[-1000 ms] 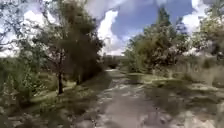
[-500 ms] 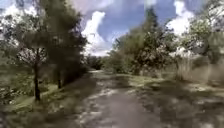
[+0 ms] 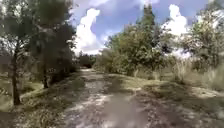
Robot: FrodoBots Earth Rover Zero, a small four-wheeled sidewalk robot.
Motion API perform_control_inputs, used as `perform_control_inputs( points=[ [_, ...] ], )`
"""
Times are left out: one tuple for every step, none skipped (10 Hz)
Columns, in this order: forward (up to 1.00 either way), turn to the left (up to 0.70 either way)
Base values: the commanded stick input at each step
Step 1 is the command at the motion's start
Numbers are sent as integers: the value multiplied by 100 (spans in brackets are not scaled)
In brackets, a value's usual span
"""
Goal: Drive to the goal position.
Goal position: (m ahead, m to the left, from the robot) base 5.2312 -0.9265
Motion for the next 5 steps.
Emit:
perform_control_inputs(
  points=[
    [100, 0],
    [100, 0],
    [100, 27],
    [100, 27],
    [100, 27]
  ],
)
